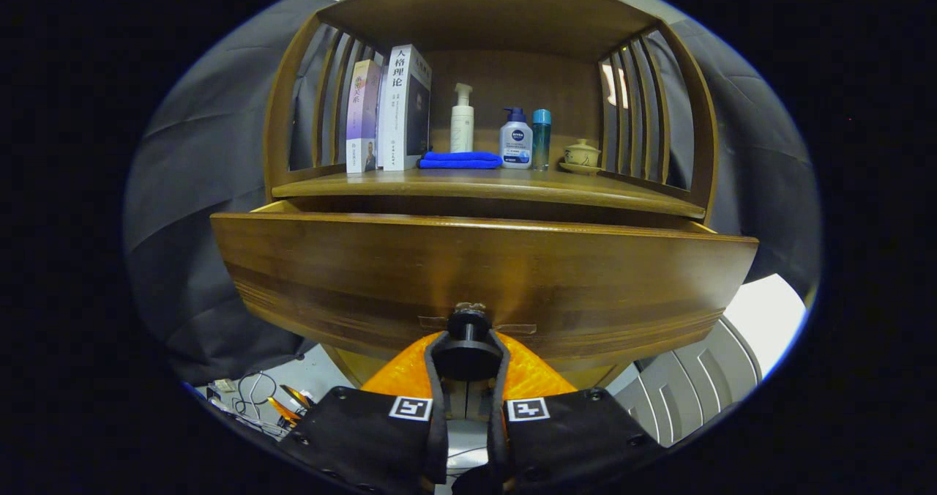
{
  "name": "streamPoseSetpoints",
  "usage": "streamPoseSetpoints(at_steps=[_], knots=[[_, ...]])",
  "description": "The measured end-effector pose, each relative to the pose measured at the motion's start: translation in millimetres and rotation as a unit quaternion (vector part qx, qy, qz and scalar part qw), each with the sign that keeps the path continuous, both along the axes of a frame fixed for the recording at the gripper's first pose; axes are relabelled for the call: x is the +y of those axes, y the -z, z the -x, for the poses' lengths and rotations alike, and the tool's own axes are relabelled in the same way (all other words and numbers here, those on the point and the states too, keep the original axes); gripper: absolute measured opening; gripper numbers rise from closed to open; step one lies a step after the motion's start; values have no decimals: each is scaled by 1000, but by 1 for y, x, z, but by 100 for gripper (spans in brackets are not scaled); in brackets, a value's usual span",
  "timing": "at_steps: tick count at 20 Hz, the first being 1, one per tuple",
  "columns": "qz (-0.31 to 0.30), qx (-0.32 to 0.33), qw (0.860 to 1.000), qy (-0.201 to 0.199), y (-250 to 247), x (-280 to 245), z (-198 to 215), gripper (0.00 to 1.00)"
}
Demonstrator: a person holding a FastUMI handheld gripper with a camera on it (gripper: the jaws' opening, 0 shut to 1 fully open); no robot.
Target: Pull open the drawer, take out the items inside it, and place them on the countertop above the cabinet.
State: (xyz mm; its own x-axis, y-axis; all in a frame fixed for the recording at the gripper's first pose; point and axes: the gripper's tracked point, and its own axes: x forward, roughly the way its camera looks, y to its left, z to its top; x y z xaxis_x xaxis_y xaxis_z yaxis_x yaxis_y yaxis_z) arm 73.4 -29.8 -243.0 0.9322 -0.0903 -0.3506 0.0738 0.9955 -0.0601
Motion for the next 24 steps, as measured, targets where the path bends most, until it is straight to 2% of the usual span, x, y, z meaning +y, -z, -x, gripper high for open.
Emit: streamPoseSetpoints(at_steps=[24], knots=[[1,0,1000,-21,4,8,54,23]])
